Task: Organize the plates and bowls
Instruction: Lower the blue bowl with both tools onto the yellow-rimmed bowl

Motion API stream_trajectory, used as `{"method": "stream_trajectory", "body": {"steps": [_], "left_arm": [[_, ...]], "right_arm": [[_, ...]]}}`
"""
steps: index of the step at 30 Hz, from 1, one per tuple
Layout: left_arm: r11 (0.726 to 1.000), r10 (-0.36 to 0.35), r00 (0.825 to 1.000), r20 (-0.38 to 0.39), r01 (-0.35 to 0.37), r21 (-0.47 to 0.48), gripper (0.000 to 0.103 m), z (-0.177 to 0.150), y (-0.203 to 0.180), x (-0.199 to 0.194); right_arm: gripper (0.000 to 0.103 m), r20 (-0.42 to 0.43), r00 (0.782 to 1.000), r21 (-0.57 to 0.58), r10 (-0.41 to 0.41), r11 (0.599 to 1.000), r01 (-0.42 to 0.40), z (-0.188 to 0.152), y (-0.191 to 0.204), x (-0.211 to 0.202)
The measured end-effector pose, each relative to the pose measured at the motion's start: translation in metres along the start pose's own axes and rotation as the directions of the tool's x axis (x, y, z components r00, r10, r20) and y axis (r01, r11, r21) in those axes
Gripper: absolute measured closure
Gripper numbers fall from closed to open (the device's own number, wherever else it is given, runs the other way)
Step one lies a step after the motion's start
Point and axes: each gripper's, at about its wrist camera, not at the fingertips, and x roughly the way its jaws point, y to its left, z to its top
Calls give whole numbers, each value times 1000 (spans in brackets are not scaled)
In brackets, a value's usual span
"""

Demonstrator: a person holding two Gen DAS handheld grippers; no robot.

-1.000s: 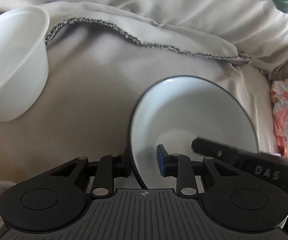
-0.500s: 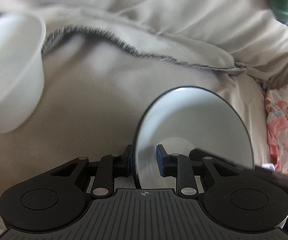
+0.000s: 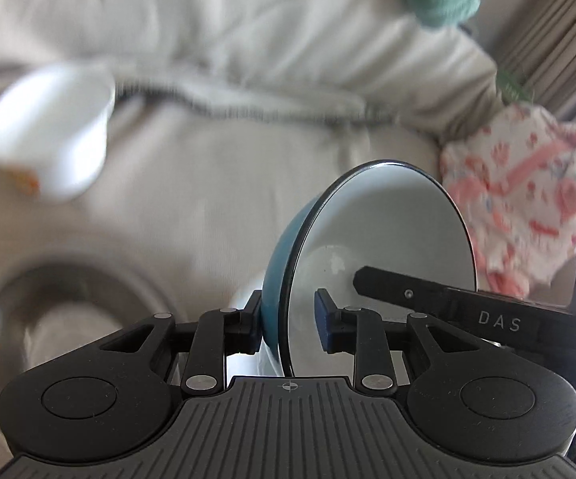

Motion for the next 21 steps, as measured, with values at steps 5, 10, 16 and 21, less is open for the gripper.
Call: {"method": "stream_trajectory", "body": {"steps": [5,10,16,21], "left_arm": [[999,21,996,-83,-23,-30,73,-25,14,25],[999,27,998,-64,-29,-28,75,-30,21,21],[998,61,998,16,-60,-8,76,-26,21,-3],[988,138,985,102,-144,51,76,-18,13,-18]], "right_arm": [[70,-84,996,16,-39,999,40,-31,-7,11],[70,-102,992,-16,-70,998,68,-46,-9,22],[70,-63,995,-35,-72,997,70,-49,-9,12],[68,11,994,-61,-105,993,106,-43,-6,-2]]}}
